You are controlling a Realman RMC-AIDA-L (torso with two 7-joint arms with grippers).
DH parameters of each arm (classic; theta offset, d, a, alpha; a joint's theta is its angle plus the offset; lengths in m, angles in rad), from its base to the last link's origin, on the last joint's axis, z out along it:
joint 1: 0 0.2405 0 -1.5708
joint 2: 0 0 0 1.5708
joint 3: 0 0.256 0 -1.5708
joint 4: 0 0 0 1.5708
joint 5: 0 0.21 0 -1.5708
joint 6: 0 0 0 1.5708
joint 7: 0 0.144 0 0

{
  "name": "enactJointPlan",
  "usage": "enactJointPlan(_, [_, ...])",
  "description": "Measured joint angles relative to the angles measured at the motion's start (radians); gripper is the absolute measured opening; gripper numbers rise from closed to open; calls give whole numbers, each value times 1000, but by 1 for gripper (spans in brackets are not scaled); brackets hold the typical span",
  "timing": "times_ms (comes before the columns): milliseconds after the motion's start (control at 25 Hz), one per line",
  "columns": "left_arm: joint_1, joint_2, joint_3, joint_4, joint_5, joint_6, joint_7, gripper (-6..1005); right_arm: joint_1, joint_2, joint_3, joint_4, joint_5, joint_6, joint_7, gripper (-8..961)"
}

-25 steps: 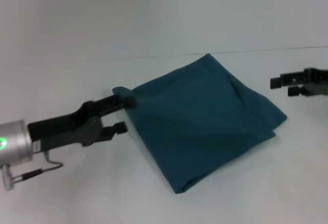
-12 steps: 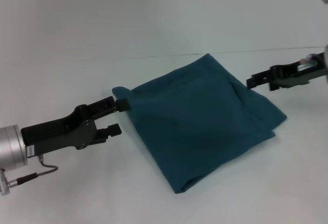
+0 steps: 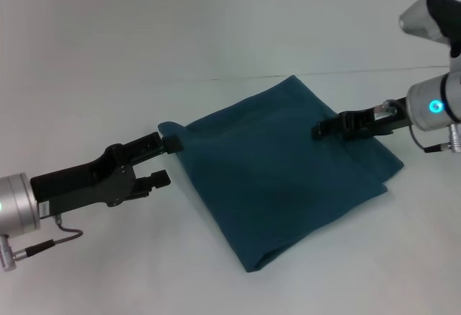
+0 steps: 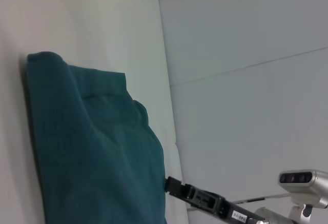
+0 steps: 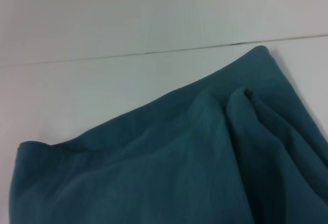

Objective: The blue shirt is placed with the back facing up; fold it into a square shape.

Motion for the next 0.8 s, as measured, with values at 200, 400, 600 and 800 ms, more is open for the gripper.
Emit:
enactJointPlan(200, [2,0,-8,-2,-1,-5,10,948,-2,19,-10,21,0,34,-13,813])
enactJointPlan(400, [4,0,-10,-3,-1,-9,13,948,0,30,-23,36,1,54,-27,811])
enactJointPlan(600, [6,0,-10,-3,-1,-9,13,949,-5,30,-43,31,-3,55,-29,810])
enactJointPlan(800, [7,-1,-12,-3,-1,-10,13,948,-8,30,-49,33,2,54,-59,809])
